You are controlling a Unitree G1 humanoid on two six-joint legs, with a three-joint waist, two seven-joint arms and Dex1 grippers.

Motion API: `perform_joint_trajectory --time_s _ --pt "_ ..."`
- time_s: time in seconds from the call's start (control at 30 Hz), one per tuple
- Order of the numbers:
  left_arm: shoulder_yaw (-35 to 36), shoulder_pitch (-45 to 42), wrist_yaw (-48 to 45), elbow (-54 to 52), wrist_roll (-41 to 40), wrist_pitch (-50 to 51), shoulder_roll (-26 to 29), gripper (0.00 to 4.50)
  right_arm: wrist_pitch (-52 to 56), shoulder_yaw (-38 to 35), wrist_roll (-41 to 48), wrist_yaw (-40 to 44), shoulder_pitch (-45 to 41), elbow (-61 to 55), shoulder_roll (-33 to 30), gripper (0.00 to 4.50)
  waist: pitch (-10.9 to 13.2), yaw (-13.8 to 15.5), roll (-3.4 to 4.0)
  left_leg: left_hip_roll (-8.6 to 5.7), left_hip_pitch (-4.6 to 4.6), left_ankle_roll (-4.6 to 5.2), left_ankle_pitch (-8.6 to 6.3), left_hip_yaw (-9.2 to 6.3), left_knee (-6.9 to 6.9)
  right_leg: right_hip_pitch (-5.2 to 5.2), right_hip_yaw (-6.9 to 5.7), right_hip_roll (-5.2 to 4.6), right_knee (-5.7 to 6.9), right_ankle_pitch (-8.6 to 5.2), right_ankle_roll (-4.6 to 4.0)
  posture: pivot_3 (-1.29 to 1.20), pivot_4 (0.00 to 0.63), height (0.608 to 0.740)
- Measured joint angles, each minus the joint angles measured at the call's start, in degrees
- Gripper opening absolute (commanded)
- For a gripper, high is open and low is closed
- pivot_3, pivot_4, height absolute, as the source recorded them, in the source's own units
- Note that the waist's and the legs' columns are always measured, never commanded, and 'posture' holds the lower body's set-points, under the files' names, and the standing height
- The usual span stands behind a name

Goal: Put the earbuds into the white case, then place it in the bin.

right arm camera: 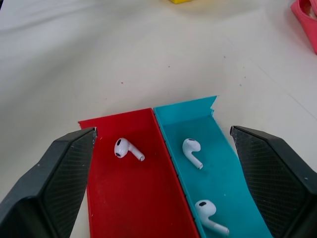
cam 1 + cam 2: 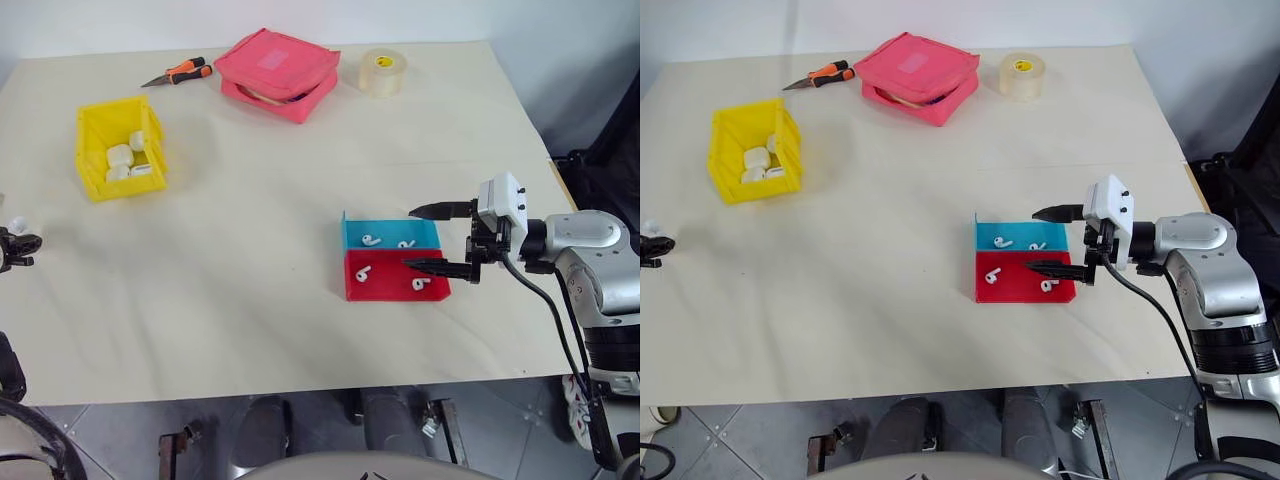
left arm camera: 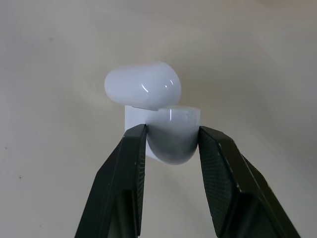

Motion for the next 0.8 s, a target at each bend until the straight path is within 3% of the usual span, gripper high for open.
perform_joint_trajectory --time_s 0.27,0.37,0.6,0.8 --pt "-0.3 4.9 -3.3 -4.3 0.0 4.4 0.0 1.59 -0.1 0.0 0.0 -0.2 0.0 0.3 0.0 4.5 0.0 0.8 -0.05 0.02 0.0 0.01 0.0 0.01 0.01 -0.02 -0.03 0.0 0.05 0.01 -0.02 0.0 0.15 0.74" --pt "-0.6 7.2 -6.6 -10.0 -0.3 7.2 0.0 2.2 -0.2 0.0 0.0 -0.1 -0.2 0.6 0.0 4.5 0.0 0.8 -0.08 -0.01 -0.02 0.04 -0.02 0.01 0.02 0.0 -0.04 -0.04 0.01 0.01 -0.02 0.0 0.15 0.74" --pt "0.5 14.8 -8.7 -24.9 -1.5 14.0 0.1 4.4 -0.3 0.1 -0.1 0.1 -0.4 1.2 0.0 4.5 0.0 0.8 -0.06 -0.13 0.04 0.42 -0.22 0.22 0.02 -0.02 -0.14 -0.3 0.01 0.03 0.02 0.0 0.15 0.74" --pt "1.0 20.4 -11.3 -33.3 -3.0 16.8 1.9 4.48 -0.4 0.1 -0.1 0.2 -0.5 1.3 0.0 4.5 0.0 0.6 -0.06 -0.1 0.03 0.42 -0.23 0.26 0.03 -0.04 -0.15 -0.29 -0.01 0.03 0.02 0.0 0.15 0.74"
